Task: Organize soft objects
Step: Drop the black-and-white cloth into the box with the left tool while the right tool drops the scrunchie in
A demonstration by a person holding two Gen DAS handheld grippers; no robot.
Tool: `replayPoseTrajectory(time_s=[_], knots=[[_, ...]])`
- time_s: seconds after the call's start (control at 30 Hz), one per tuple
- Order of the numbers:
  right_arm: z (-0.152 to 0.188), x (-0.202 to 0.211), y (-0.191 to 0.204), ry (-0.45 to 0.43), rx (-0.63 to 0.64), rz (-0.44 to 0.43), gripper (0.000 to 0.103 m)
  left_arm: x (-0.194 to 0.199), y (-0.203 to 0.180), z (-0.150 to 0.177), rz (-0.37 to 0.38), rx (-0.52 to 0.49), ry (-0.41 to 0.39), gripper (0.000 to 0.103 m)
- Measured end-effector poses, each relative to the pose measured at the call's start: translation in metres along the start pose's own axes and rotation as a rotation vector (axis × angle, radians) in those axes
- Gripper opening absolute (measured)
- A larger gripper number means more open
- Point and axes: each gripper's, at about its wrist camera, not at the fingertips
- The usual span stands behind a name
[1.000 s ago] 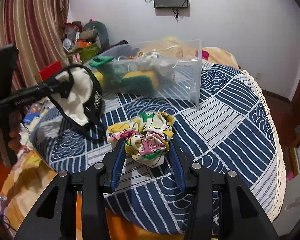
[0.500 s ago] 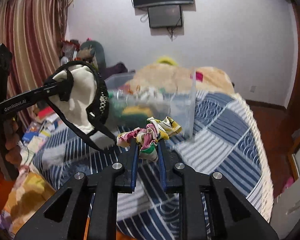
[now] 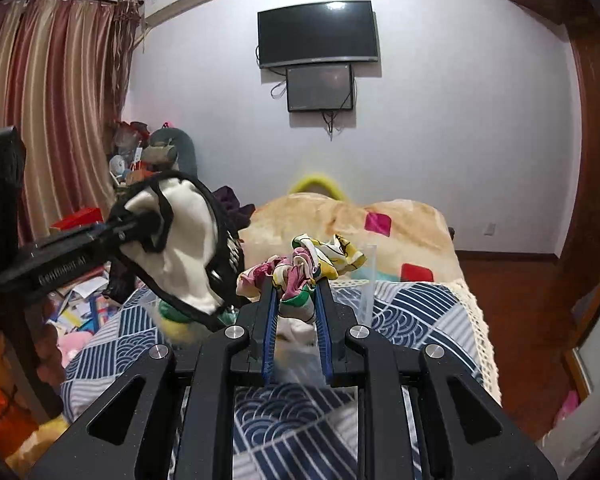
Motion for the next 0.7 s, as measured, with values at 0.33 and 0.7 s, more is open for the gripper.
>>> replayPoseTrajectory(time_s=[0.33, 0.7], knots=[[0.023, -0.073, 0.002, 0.195, -0.004, -0.014, 0.017, -0.074, 0.005, 0.037, 0.059, 0.043, 0.247, 0.015], [0.029, -0.054, 0.002, 0.205, -0.007, -0.016, 0.051, -0.058, 0.016, 0.044, 0.105, 0.095, 0.284, 0.047]])
Point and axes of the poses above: each gripper's, at about its wrist camera, not at the fingertips, and x roughly against the way its jaws point, y to its left, z to its underside, and after that the axes turned 5 degrees about -y, right-handed
